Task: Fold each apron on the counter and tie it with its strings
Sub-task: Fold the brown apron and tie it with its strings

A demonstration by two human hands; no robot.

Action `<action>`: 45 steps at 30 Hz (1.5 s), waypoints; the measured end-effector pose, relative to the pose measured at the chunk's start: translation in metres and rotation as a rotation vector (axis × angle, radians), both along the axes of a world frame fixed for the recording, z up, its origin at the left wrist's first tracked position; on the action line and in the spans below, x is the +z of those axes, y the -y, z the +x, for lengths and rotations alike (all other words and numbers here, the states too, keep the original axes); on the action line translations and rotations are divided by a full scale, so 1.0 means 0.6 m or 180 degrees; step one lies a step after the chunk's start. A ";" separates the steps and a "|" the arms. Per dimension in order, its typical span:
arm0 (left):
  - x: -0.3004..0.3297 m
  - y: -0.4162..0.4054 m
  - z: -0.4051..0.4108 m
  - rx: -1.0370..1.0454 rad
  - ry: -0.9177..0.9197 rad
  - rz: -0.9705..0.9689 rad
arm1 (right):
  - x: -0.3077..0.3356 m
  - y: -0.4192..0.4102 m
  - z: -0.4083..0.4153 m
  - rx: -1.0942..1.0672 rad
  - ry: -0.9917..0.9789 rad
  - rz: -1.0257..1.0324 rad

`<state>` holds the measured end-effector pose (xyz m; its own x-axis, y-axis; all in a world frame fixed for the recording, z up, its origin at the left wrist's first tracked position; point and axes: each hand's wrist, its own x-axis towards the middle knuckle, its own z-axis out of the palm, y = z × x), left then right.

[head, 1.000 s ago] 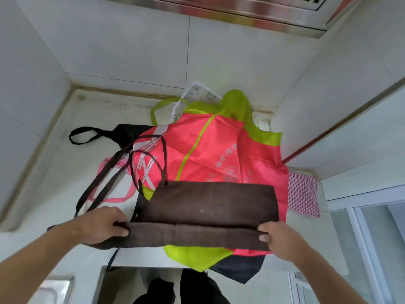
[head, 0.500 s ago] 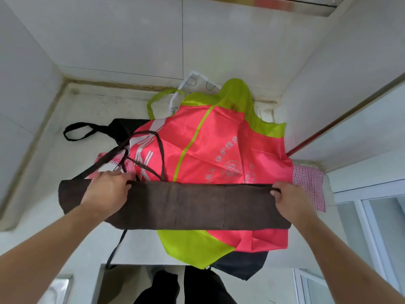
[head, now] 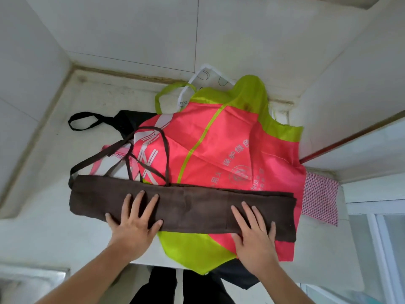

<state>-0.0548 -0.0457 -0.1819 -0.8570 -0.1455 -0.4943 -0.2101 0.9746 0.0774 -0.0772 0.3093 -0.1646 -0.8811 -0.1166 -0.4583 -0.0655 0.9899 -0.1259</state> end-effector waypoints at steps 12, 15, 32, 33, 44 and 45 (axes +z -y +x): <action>0.076 0.035 -0.096 0.1076 -0.1318 0.0800 | 0.031 0.029 -0.031 -0.0271 -0.0526 -0.0367; 0.114 -0.001 -0.161 0.2316 -0.0938 0.2524 | 0.029 0.072 -0.022 -0.0009 -0.0521 -0.0802; 0.340 0.091 -0.247 0.1698 -0.0431 0.5261 | 0.025 0.107 -0.028 -0.0263 0.0483 -0.0582; 0.329 0.092 -0.227 0.1232 0.0080 0.5214 | 0.025 0.108 -0.029 -0.0281 0.0487 -0.0562; 0.187 -0.034 -0.069 -0.1760 0.2815 0.1637 | 0.028 0.109 -0.044 -0.0525 0.0761 -0.0669; 0.184 -0.038 -0.077 -0.1388 0.2605 0.1712 | 0.028 0.106 -0.045 -0.0557 0.0800 -0.0727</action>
<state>-0.1007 -0.0231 -0.0717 -0.1615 0.5013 -0.8501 -0.0349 0.8580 0.5125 -0.1043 0.2459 -0.1476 -0.7601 -0.0983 -0.6423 0.1632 0.9279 -0.3351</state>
